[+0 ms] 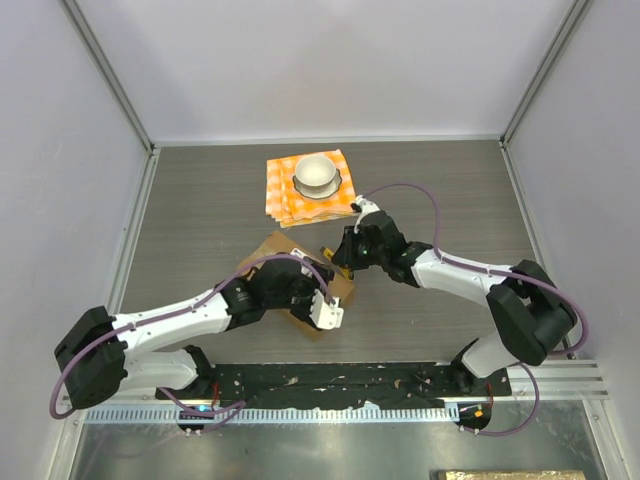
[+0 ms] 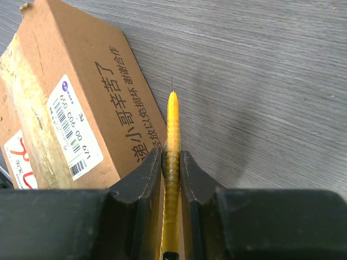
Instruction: Unpack the express box
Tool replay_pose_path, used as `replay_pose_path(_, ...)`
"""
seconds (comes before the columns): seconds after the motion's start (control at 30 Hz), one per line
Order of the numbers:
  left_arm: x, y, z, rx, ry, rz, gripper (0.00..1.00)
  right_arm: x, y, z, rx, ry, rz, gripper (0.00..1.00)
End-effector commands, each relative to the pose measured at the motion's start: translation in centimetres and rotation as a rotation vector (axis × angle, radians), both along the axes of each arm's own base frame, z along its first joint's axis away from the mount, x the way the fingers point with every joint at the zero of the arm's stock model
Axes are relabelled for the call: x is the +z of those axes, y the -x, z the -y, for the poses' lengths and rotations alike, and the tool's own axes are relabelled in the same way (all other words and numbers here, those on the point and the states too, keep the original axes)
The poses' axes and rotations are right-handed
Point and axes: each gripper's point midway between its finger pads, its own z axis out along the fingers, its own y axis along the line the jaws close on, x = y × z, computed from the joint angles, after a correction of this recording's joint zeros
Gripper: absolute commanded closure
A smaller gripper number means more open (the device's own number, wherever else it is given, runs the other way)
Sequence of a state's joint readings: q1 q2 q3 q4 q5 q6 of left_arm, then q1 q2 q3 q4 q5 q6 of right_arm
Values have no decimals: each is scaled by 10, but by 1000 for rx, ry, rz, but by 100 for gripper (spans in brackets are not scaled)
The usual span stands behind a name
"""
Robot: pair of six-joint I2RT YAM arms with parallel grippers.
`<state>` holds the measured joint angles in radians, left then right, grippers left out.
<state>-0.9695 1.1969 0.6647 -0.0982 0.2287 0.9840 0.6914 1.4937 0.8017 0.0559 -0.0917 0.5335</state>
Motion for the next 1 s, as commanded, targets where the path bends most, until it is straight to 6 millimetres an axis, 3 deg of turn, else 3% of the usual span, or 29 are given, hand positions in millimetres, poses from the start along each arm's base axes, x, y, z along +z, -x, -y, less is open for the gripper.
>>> replay_pose_path(0.0,-51,22,-29,-2,-123,-57,15,8,4,-15,38,-69,-5,99)
replay_pose_path(0.33,-62,5,-35,15,-52,150,31,10,8,-28,75,-125,-31,99)
replay_pose_path(0.63,-41,-8,-35,100,28,191,36,-3,28,-49,148,-148,-80,99)
replay_pose_path(0.97,-14,-27,-31,201,120,176,49,-22,68,-79,223,-137,-121,99)
